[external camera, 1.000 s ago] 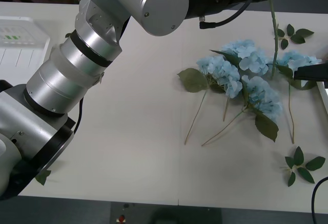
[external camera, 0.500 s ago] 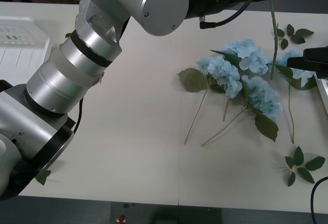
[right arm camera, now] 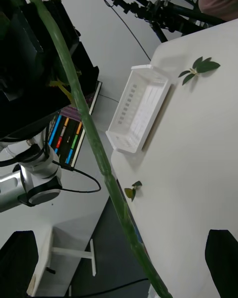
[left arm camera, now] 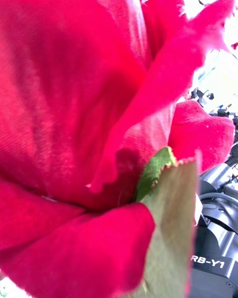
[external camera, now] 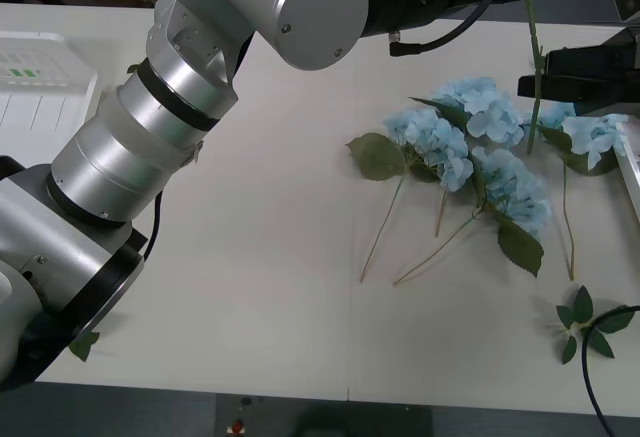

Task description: Put the red flowers into the right box and the blue flowers into the left box

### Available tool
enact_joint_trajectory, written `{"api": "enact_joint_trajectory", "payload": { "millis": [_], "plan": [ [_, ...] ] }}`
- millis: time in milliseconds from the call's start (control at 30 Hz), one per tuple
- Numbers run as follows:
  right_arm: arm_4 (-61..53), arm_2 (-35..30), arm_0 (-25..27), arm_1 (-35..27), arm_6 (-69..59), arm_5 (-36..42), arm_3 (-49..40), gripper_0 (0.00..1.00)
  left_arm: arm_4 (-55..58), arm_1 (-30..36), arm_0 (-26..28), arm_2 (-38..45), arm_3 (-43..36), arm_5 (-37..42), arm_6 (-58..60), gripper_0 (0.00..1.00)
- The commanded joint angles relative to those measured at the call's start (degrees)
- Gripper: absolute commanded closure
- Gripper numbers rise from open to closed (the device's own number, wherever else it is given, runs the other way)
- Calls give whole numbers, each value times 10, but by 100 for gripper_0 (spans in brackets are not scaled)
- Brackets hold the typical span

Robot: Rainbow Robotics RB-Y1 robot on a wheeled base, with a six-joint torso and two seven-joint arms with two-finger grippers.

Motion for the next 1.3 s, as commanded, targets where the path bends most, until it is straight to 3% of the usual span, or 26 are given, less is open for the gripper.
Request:
{"api": "enact_joint_trajectory", "payload": {
  "millis": [33, 100, 133, 167, 200, 867, 900, 967, 1000, 1300],
  "plan": [
    [4, 3, -27, 9, -24, -11, -19, 4, 4, 3, -21, 10, -10, -8, 16, 100],
    [9, 3, -32, 14, -28, -14, -19, 49, 4, 3, -21, 10, -10, -8, 16, 100],
    [10, 3, -34, 16, -30, -15, -19, 77, 4, 3, -21, 10, -10, -8, 16, 100],
    [11, 5, -34, 18, -31, -17, -19, 94, 4, 3, -21, 10, -10, -8, 16, 100],
    [10, 6, -34, 18, -32, -18, -19, 100, 4, 3, -21, 10, -10, -8, 16, 100],
    [10, 6, -34, 24, -38, -18, -19, 100, 4, 3, -21, 10, -10, -8, 16, 100],
    [10, 6, -34, 24, -38, -18, -19, 100, 4, 3, -21, 10, -10, -8, 16, 64],
    [10, 6, -34, 24, -38, -18, -19, 100, 4, 3, -21, 10, -10, -8, 16, 6],
    [10, 6, -34, 24, -38, -18, -19, 100, 4, 3, -21, 10, -10, -8, 16, 0],
    [11, 4, -33, 24, -39, -18, -19, 100, 4, 3, -21, 10, -10, -8, 16, 0]
  ]
}}
